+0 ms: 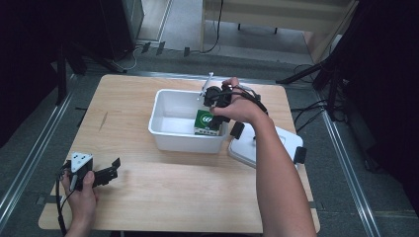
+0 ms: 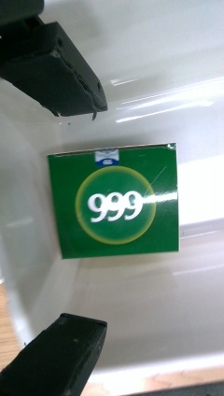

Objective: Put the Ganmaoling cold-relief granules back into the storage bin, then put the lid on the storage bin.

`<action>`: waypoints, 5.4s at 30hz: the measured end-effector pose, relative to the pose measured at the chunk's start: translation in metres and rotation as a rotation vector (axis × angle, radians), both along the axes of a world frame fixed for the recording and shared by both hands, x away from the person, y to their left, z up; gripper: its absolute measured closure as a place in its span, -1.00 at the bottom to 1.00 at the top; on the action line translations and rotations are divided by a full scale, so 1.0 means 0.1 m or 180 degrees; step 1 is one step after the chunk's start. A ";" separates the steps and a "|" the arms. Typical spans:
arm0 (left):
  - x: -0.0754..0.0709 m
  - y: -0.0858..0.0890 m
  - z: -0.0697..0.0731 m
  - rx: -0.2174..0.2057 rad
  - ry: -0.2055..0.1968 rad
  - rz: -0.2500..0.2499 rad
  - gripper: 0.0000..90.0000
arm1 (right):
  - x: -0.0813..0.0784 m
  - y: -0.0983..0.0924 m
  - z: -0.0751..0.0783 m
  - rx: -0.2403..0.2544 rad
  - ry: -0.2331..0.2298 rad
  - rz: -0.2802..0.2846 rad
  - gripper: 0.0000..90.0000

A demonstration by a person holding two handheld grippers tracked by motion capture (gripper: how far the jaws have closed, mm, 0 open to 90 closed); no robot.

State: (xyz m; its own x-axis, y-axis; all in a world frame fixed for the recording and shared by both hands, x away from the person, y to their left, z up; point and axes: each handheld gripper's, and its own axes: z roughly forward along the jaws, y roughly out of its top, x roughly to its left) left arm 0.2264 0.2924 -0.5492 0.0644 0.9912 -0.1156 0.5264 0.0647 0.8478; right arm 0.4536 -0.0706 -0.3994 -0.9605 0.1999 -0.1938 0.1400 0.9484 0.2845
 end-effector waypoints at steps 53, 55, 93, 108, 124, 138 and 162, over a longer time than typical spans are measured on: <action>0.00 0.00 0.00 0.0017 0.0002 0.0015 -0.93 | -0.44 -1.71 -0.33 0.0119 0.0159 -0.0799 -0.13; 0.00 -0.01 0.00 0.0024 0.0004 0.0013 -0.93 | -0.45 -1.75 -0.38 0.0115 0.0168 -0.0844 -0.04; 0.00 -0.01 0.00 0.0037 0.0012 0.0013 -0.93 | -0.37 -1.95 -0.56 -0.0082 0.0156 -0.0869 0.89; 0.00 -0.02 0.00 0.0057 0.0014 0.0011 -0.93 | -0.40 -2.07 -0.03 -0.0027 -0.0027 -0.0761 0.89; 0.00 -0.03 -0.01 0.0088 0.0008 -0.0009 -0.93 | -0.40 -1.99 0.56 0.0056 -0.0171 -0.0636 0.89; 0.00 -0.03 0.00 0.0080 0.0004 -0.0007 -0.93 | -0.36 -1.43 0.84 0.0075 -0.0234 -0.0317 0.89; 0.00 -0.02 0.00 0.0048 0.0012 -0.0006 -0.93 | -0.24 -0.65 0.92 0.0118 -0.0237 0.0132 0.89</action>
